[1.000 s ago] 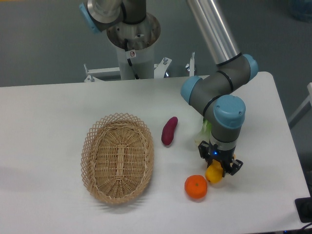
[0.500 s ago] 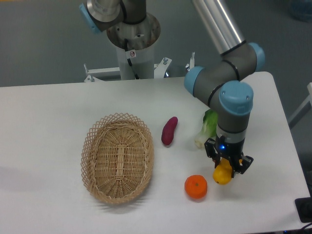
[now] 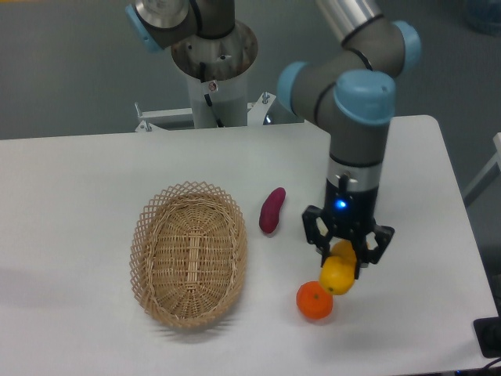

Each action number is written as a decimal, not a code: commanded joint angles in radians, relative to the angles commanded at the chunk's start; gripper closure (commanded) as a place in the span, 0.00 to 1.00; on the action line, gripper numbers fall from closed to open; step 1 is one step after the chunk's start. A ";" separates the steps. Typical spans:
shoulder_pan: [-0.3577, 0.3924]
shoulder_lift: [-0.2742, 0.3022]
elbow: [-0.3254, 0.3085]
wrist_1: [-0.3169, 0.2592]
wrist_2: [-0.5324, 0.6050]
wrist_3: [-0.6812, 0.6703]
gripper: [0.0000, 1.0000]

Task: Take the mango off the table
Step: 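Lift the grasped mango up off the table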

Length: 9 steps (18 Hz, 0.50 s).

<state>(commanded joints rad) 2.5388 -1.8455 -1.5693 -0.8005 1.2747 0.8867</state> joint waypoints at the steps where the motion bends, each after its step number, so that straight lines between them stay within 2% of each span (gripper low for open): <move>1: -0.008 0.020 0.000 -0.031 0.000 -0.002 0.56; 6: -0.008 0.074 0.006 -0.163 0.003 0.014 0.56; 9: -0.009 0.080 0.012 -0.225 0.008 0.050 0.56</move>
<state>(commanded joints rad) 2.5295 -1.7656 -1.5570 -1.0260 1.2824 0.9370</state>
